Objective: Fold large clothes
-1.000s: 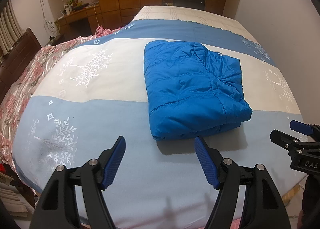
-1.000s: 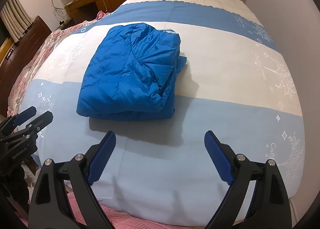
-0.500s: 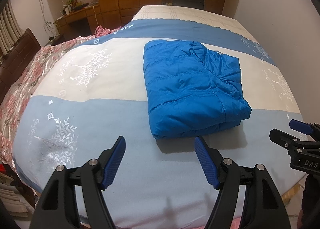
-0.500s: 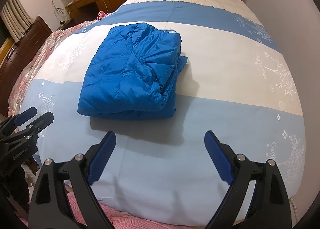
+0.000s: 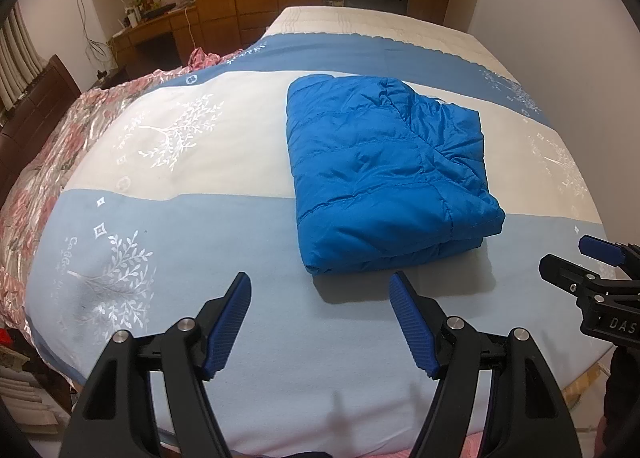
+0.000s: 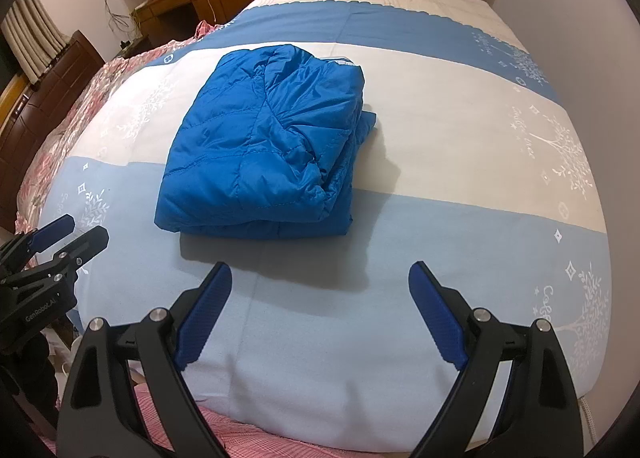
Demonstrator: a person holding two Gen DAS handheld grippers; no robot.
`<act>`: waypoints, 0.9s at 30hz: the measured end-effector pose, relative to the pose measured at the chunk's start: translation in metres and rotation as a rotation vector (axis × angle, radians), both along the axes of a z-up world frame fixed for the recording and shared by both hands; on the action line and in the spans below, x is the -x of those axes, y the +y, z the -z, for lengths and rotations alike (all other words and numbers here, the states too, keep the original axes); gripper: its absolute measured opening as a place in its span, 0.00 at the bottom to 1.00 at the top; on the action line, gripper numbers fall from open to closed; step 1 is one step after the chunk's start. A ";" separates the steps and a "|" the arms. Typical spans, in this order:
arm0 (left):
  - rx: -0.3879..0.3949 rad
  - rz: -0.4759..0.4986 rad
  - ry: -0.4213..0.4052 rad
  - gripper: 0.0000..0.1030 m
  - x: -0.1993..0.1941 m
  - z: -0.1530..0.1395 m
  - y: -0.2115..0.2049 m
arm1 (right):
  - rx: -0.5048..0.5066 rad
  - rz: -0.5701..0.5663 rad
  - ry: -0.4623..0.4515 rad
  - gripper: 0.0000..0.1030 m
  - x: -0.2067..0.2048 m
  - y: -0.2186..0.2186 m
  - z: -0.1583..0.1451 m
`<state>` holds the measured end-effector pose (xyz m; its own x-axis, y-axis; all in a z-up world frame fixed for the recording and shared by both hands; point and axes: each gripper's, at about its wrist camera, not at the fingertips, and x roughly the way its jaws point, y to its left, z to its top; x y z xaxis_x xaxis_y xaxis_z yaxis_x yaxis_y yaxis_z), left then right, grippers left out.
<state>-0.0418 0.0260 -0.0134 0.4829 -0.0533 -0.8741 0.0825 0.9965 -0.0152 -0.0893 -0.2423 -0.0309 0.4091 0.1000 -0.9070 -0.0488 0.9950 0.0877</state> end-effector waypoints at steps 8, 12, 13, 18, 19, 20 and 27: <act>-0.001 0.002 0.006 0.70 -0.002 0.001 0.003 | 0.003 -0.009 0.005 0.87 -0.005 -0.003 0.002; 0.000 0.002 0.005 0.70 -0.002 0.001 0.002 | 0.006 -0.009 0.008 0.87 -0.006 -0.003 0.003; 0.000 0.003 0.006 0.70 -0.002 0.001 0.002 | 0.005 -0.009 0.009 0.87 -0.006 -0.004 0.003; 0.008 0.004 0.006 0.70 -0.004 0.001 0.001 | 0.006 -0.009 0.012 0.87 -0.009 -0.005 0.005; 0.008 0.005 0.006 0.70 -0.004 0.001 0.001 | 0.006 -0.010 0.012 0.87 -0.009 -0.005 0.004; 0.007 0.006 0.005 0.70 -0.004 0.001 0.000 | 0.007 -0.010 0.012 0.87 -0.009 -0.005 0.004; 0.011 0.006 0.005 0.70 -0.005 0.001 0.000 | 0.005 -0.009 0.013 0.87 -0.009 -0.006 0.005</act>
